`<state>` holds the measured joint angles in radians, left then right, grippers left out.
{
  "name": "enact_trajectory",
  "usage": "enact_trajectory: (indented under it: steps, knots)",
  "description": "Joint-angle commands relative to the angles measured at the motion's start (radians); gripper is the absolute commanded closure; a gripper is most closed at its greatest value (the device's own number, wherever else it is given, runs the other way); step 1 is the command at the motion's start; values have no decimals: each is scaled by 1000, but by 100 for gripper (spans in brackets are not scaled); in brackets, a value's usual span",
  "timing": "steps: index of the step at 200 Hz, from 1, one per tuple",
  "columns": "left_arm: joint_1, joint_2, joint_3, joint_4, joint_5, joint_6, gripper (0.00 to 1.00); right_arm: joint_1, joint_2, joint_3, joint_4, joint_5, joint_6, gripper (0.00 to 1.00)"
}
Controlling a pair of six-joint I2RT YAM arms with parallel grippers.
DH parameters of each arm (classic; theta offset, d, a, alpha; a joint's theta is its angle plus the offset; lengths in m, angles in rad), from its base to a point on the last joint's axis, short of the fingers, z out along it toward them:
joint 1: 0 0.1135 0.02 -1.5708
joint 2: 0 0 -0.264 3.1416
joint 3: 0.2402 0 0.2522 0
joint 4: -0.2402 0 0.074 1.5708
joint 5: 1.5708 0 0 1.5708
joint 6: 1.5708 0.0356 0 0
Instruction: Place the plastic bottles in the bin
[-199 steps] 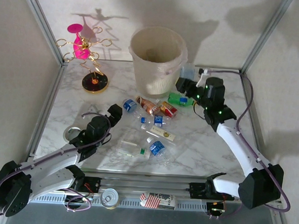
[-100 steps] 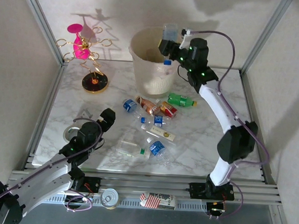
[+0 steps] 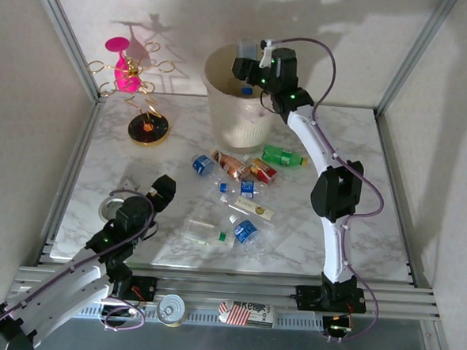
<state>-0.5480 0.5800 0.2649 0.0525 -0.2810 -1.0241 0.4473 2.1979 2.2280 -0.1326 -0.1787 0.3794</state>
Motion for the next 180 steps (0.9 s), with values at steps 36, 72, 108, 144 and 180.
enact_trajectory:
  steps: [36,72,108,144,180]
  knots:
    - [11,-23,5,-58,5,22,1,13,22,100,-7,1,-19,10]
    - [11,-19,16,-56,9,18,0,16,-19,112,-29,5,-38,2]
    - [11,-8,27,-45,20,17,0,29,-132,17,-33,24,-86,1]
    - [11,37,36,-19,45,10,0,70,-305,-227,-6,40,-145,1]
    - [8,88,52,9,69,-5,0,133,-514,-551,54,66,-194,1]
